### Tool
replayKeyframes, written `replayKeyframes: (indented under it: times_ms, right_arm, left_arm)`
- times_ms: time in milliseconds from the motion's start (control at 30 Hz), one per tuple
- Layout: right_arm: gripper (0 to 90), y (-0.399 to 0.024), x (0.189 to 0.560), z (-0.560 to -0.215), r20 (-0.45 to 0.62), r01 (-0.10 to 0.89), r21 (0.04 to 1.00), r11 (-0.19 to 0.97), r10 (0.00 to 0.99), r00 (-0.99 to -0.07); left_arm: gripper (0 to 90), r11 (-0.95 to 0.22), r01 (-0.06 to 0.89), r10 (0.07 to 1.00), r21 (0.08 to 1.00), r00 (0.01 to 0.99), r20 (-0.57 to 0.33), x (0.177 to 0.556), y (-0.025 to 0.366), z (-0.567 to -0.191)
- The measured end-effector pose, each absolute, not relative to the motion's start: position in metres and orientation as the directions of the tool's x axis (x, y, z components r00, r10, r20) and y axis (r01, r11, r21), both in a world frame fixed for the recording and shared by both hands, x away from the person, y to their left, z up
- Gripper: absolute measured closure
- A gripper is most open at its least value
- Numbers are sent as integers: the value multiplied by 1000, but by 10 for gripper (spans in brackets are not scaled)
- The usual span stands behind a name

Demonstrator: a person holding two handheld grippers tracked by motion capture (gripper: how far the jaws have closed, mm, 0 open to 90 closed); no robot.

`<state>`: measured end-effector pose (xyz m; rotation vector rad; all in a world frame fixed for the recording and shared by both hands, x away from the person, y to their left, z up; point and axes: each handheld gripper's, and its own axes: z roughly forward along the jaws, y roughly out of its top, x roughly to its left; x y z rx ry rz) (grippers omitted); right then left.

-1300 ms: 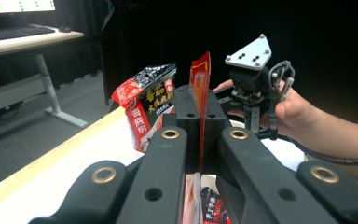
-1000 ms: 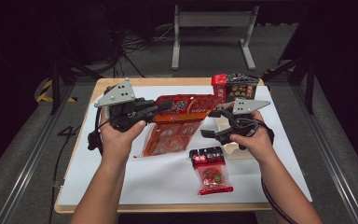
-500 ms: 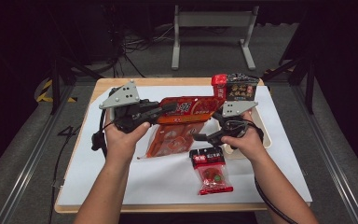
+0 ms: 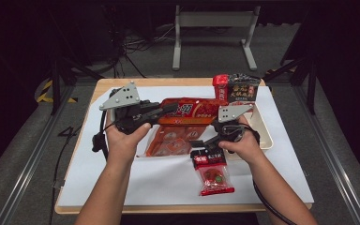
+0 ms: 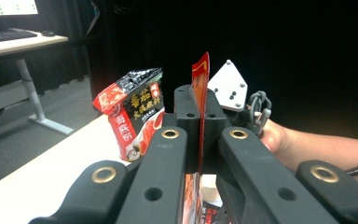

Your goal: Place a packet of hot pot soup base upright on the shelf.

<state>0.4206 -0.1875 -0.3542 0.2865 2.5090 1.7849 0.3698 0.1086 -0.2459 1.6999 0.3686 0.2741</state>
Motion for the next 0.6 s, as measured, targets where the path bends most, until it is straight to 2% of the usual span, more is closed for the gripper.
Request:
replayKeyframes:
  times_ms: [200, 600]
  right_arm:
    - [373, -185, 414, -355, 70, 114, 934, 338, 140, -988]
    - [485, -178, 405, -355, 69, 100, 943, 318, 108, -992]
  left_arm:
    - [900, -118, 94, 400, 989, 916, -40, 370, 114, -246]
    - [900, -99, 100, 409, 990, 911, -51, 370, 120, -247]
